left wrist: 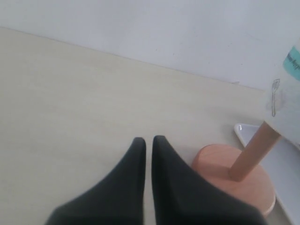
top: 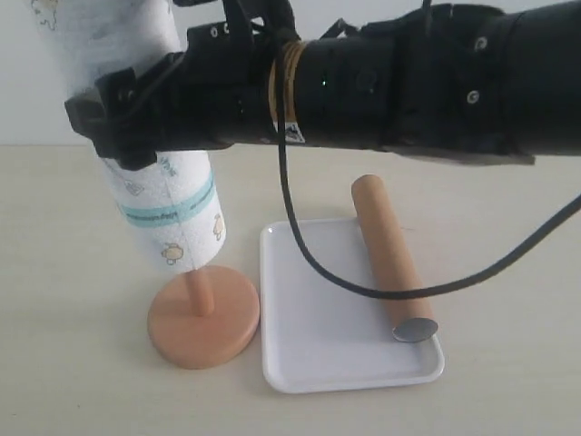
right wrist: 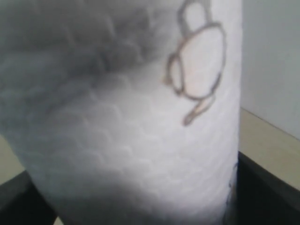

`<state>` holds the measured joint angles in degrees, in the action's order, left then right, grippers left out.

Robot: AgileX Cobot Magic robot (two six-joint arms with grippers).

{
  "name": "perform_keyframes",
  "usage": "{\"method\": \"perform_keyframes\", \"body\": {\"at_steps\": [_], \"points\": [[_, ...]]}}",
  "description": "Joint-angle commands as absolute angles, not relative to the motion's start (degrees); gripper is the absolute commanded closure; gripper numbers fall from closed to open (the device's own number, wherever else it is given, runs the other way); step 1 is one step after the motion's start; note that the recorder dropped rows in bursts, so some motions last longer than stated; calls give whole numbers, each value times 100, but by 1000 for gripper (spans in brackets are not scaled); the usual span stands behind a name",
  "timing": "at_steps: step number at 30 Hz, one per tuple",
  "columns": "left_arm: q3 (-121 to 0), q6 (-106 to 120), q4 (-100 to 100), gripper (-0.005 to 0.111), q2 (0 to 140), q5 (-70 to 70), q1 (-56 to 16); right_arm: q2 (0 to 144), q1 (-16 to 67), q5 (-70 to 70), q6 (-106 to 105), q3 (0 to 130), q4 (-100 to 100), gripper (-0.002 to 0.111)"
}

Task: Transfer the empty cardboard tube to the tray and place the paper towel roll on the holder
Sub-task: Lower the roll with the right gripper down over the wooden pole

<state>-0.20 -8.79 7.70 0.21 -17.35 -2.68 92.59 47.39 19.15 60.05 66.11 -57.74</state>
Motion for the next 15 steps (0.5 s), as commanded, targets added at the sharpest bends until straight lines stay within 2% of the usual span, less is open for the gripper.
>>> {"method": "perform_keyframes", "body": {"at_steps": [1, 6, 15], "points": [[0, -848, 816, 103, 0, -1653, -253, 9396, 4742, 2288, 5102, 6473, -4773, 108], [0, -848, 816, 103, 0, -1653, -253, 9588, 4742, 2261, 4289, 6329, -3986, 108], [0, -848, 816, 103, 0, -1653, -253, 9907, 4742, 2226, 4095, 6269, -3913, 108]]}}
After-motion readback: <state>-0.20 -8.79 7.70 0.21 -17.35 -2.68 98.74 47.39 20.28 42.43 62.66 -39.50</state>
